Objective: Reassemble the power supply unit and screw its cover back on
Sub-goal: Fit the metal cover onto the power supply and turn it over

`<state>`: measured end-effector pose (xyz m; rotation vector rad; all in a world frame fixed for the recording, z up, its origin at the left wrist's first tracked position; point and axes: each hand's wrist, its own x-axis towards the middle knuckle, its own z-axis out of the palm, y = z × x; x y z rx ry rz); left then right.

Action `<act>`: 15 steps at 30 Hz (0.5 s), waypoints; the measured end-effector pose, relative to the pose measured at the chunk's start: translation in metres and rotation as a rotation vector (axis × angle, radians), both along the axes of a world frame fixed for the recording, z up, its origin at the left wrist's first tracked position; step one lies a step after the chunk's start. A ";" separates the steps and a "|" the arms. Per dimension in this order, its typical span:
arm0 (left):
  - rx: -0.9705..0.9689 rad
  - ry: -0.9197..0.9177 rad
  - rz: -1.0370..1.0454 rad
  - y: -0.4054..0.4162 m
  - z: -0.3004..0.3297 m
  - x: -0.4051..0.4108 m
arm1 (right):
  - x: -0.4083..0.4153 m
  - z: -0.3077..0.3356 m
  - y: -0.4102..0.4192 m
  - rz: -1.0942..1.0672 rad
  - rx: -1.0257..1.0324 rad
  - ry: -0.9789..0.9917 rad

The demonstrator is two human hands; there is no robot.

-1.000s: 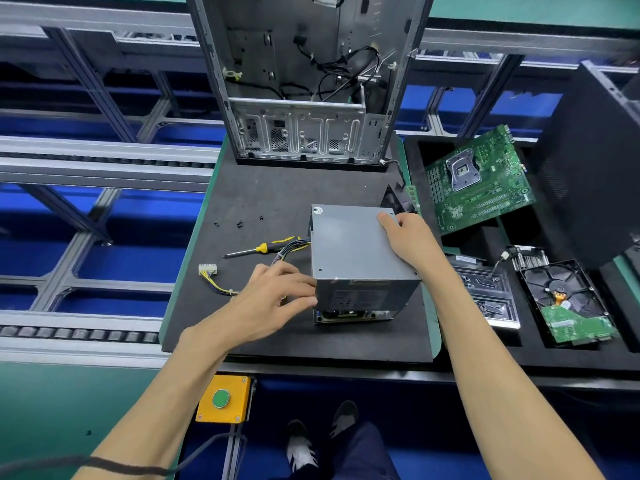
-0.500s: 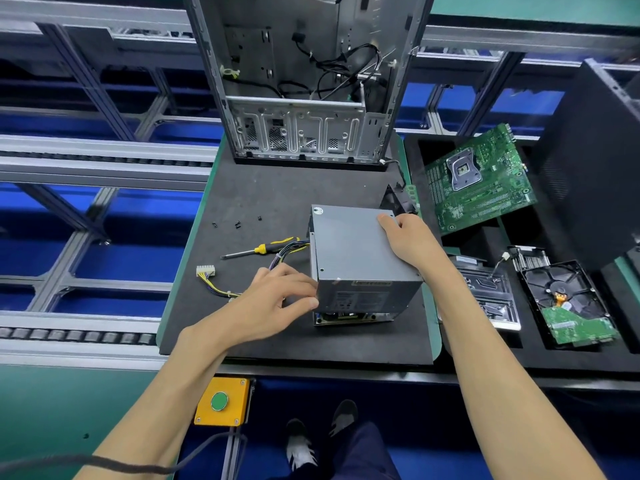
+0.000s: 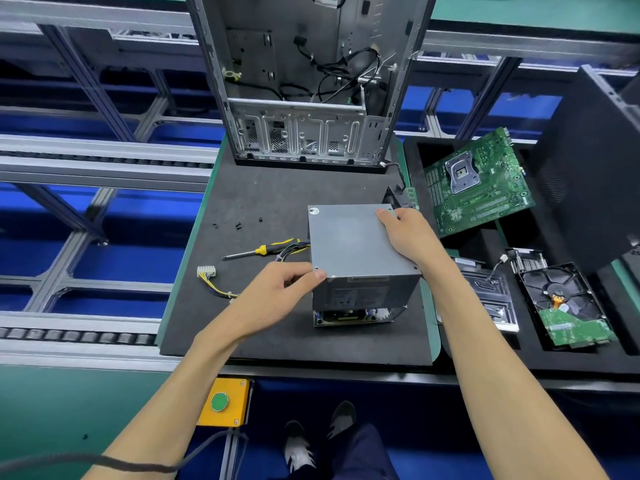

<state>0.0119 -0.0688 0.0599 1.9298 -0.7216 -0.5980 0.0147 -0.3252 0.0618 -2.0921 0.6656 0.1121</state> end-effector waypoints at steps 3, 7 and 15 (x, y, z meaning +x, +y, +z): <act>0.016 0.018 0.024 -0.003 0.002 -0.002 | 0.001 0.002 -0.002 0.005 0.008 0.035; -0.047 0.060 0.061 -0.003 0.007 0.001 | 0.004 0.008 -0.002 -0.007 0.058 0.046; -0.019 0.201 0.113 -0.009 -0.002 -0.001 | -0.002 0.012 -0.005 -0.038 0.032 -0.028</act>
